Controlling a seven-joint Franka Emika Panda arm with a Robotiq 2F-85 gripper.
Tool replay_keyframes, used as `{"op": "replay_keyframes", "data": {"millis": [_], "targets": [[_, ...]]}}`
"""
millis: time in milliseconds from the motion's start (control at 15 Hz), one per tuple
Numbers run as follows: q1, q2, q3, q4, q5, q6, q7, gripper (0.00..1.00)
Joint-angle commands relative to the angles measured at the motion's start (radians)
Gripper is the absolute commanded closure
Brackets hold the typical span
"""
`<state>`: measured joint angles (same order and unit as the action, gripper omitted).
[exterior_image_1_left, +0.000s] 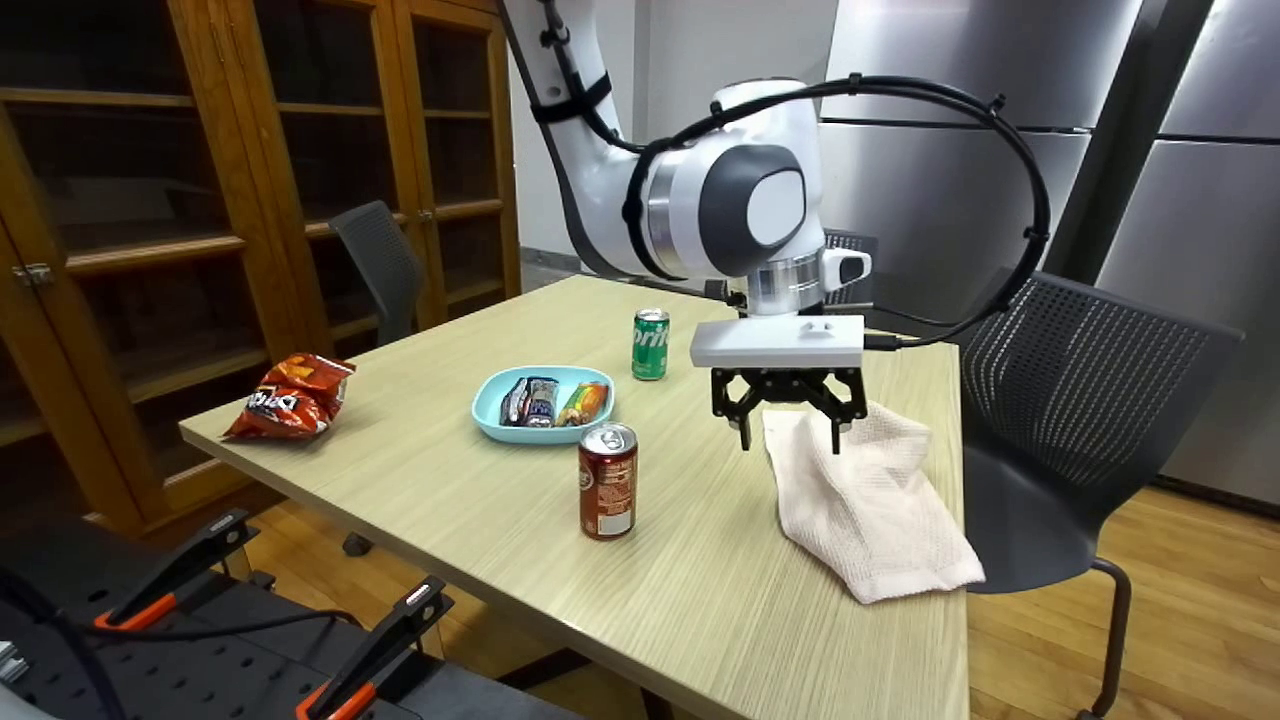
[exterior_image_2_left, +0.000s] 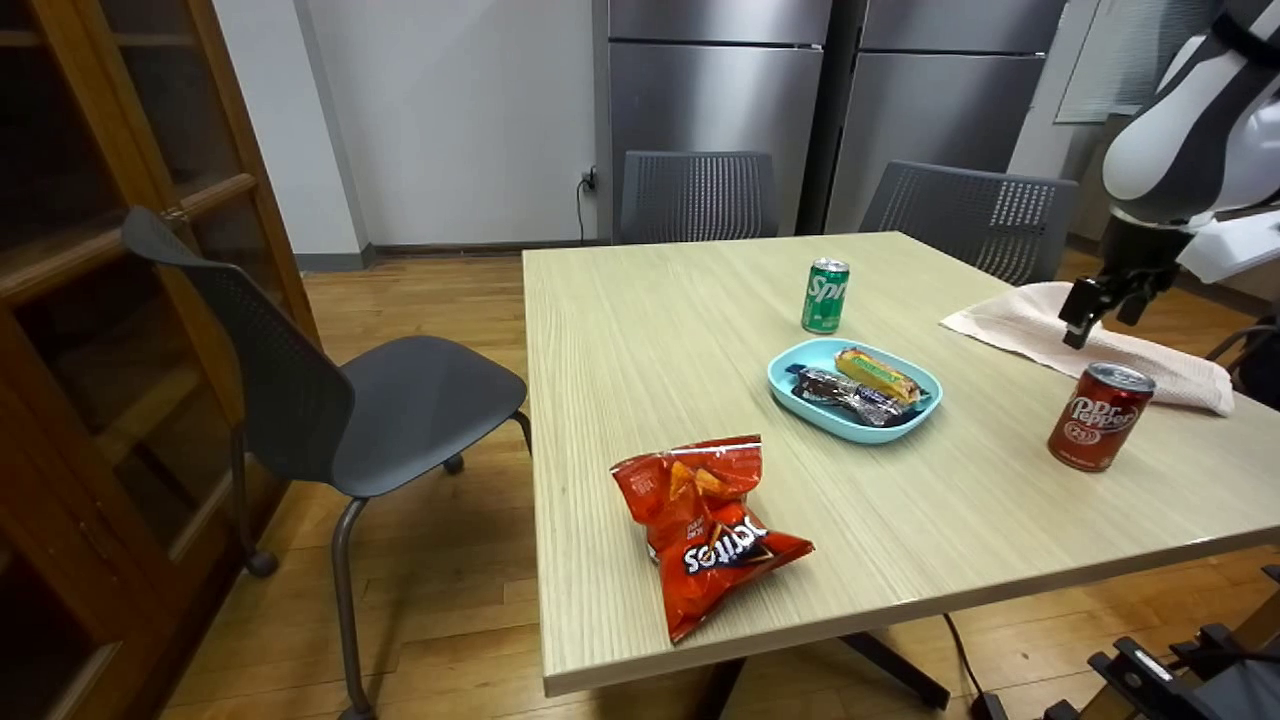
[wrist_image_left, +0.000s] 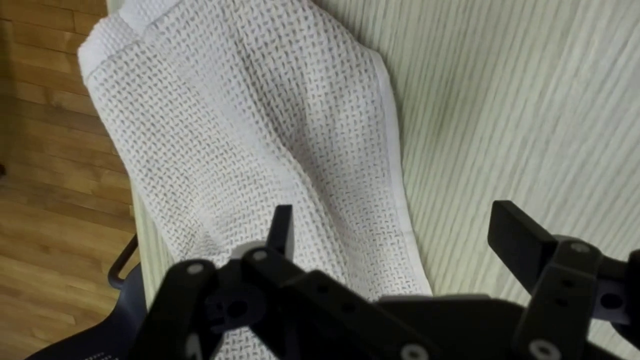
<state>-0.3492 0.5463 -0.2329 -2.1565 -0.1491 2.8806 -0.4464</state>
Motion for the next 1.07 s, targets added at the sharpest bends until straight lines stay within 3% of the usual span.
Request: {"op": "replay_keyframes", "data": {"millis": [0,1000], "targets": [[0.023,0.067,-0.029,0.07,-0.046,-0.015,0.074,0.0],[0.02,0.162,-0.05,0.119,-0.07,-0.029,0.086,0.0]]}}
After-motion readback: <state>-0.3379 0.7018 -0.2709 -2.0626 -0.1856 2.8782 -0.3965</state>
